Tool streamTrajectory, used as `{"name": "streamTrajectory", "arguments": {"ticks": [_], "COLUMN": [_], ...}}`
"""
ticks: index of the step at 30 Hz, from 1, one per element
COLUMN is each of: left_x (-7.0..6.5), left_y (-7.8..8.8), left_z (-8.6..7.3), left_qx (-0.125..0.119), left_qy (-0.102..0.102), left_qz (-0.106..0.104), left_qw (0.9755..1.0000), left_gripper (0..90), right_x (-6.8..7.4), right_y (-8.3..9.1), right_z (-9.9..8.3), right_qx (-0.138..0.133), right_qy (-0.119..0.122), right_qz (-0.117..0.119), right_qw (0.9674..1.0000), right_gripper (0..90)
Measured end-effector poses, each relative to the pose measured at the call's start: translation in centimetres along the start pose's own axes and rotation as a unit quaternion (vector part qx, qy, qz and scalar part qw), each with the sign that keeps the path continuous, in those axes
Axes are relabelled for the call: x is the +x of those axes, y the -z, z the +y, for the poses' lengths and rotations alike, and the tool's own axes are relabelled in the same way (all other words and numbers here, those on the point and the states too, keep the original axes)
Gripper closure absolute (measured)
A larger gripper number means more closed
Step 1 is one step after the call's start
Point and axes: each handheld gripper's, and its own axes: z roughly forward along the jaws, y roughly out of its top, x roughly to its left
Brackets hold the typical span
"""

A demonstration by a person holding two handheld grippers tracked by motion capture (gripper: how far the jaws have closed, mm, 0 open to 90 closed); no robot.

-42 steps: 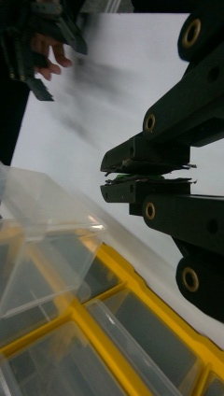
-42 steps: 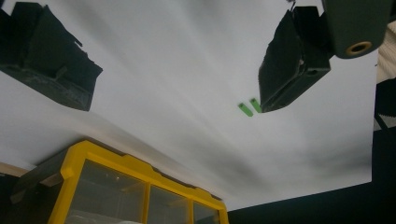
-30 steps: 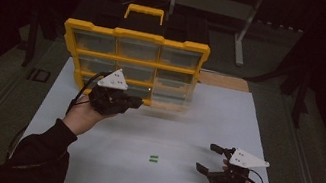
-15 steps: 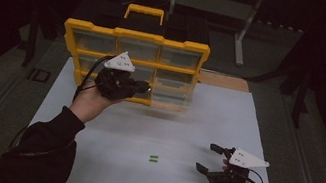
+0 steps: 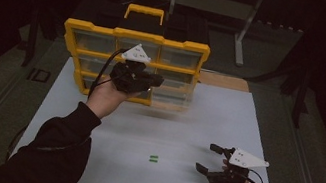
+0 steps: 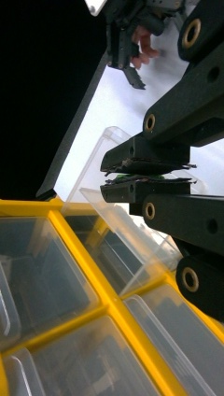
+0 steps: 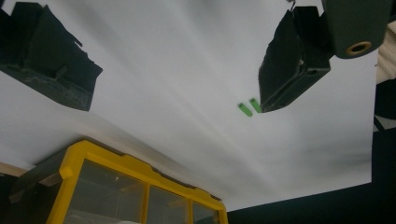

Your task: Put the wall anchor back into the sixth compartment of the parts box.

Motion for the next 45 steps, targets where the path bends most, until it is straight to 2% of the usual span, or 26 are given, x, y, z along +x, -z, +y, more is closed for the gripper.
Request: {"name": "streamTrajectory", "arguments": {"ticks": [7,11,13,17,21,27,36,39,42,43,45], "left_x": [-0.6,-0.9,-0.9,-1.1,-1.3,-1.6,-1.4,-1.2,-1.1,-1.0,-0.9], "left_y": [-1.0,-2.0,-2.3,-3.4,-4.1,-5.5,-6.8,-7.5,-7.8,-8.2,-8.4], "left_z": [0.8,1.1,1.2,1.7,1.9,2.1,2.1,2.1,2.1,2.0,1.9], "left_qx": [-0.005,-0.006,-0.004,0.005,0.01,0.04,0.071,0.095,0.109,0.12,0.129], "left_qy": [0.011,0.018,0.02,0.037,0.042,0.042,0.054,0.063,0.06,0.061,0.063], "left_qz": [0.005,-0.001,0.005,0.013,0.018,0.041,0.045,0.041,0.041,0.042,0.039], "left_qw": [0.9999,0.9998,0.9998,0.9992,0.9989,0.9975,0.995,0.9926,0.9914,0.99,0.9889], "left_gripper": [83.3,83.2,83.2,83.2,83.2,83.2,83.2,83.2,83.2,83.2,83.1], "right_x": [0.1,0.0,0.0,0.0,0.0,-0.1,-0.1,-0.1,-0.1,-0.1,-0.1], "right_y": [0.0,-0.1,-0.1,-0.1,0.0,0.0,-0.1,-0.1,-0.1,-0.1,-0.1], "right_z": [0.0,0.0,0.0,-0.1,-0.1,-0.1,-0.1,-0.1,-0.1,-0.1,-0.1], "right_qx": [0.0,0.001,0.0,0.0,0.0,0.002,0.003,0.004,0.003,0.003,0.004], "right_qy": [0.0,0.0,-0.001,-0.001,0.0,0.0,0.003,0.003,0.003,0.003,0.003], "right_qz": [0.002,0.002,0.002,0.002,0.002,0.002,0.002,0.002,0.002,0.002,0.001], "right_qw": [1.0,1.0,1.0,1.0,1.0,1.0,1.0,1.0,1.0,1.0,1.0], "right_gripper": [11.9,12.0,12.0,12.0,12.0,12.0,12.0,12.0,12.0,12.0,12.0]}}
